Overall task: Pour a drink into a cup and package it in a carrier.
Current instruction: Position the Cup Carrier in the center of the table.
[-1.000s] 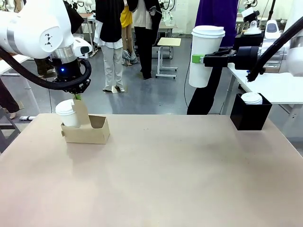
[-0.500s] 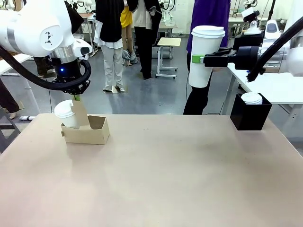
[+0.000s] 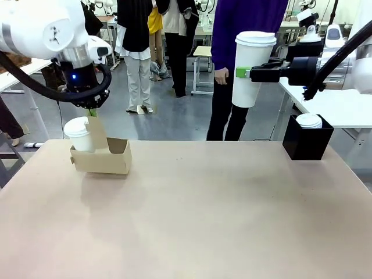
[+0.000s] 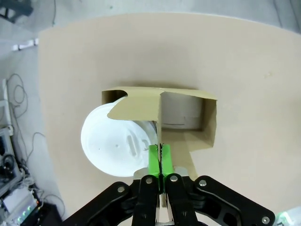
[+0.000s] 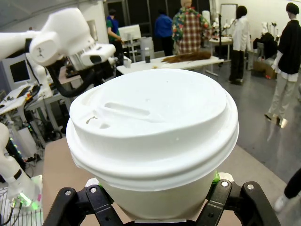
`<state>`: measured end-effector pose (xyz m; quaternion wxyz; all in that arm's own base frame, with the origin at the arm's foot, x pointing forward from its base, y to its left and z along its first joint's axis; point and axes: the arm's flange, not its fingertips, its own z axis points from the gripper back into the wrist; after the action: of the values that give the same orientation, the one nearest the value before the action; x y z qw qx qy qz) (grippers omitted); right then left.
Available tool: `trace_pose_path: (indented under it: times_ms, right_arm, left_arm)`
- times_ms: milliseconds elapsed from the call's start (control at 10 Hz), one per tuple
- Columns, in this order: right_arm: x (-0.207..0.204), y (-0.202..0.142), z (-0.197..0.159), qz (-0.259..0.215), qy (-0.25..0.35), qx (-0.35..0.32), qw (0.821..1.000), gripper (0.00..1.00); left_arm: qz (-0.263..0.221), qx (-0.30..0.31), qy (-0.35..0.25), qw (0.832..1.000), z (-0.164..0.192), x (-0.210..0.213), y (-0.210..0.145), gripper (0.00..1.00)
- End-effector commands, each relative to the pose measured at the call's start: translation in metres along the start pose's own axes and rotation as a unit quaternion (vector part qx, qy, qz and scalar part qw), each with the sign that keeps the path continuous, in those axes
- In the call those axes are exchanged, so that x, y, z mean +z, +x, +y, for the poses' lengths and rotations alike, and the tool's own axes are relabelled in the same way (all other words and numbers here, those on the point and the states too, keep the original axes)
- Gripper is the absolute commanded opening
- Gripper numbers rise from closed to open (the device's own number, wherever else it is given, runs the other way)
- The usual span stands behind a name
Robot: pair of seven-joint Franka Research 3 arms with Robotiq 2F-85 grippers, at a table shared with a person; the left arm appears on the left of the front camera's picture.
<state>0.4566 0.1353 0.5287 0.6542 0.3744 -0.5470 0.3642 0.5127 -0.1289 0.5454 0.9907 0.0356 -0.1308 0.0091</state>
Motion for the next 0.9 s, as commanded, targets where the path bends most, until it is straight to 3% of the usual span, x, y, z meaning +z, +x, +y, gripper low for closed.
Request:
trace_pose_path:
  times_ms: [0, 400, 800]
  right_arm:
    - [0.0, 0.002, 0.002, 0.002, -0.007, 0.003, 1.0, 0.81]
    - [0.0, 0.002, 0.002, 0.002, -0.007, 0.003, 1.0, 0.81]
    - [0.0, 0.002, 0.002, 0.002, -0.007, 0.003, 1.0, 0.81]
  left_arm:
    - [-0.01, 0.013, 0.014, 1.0, -0.019, 0.045, -0.013, 0.01]
    - [-0.022, -0.005, -0.023, 0.999, -0.108, 0.116, -0.079, 0.01]
    - [-0.002, 0.01, -0.044, 0.999, -0.191, 0.103, -0.127, 0.01]
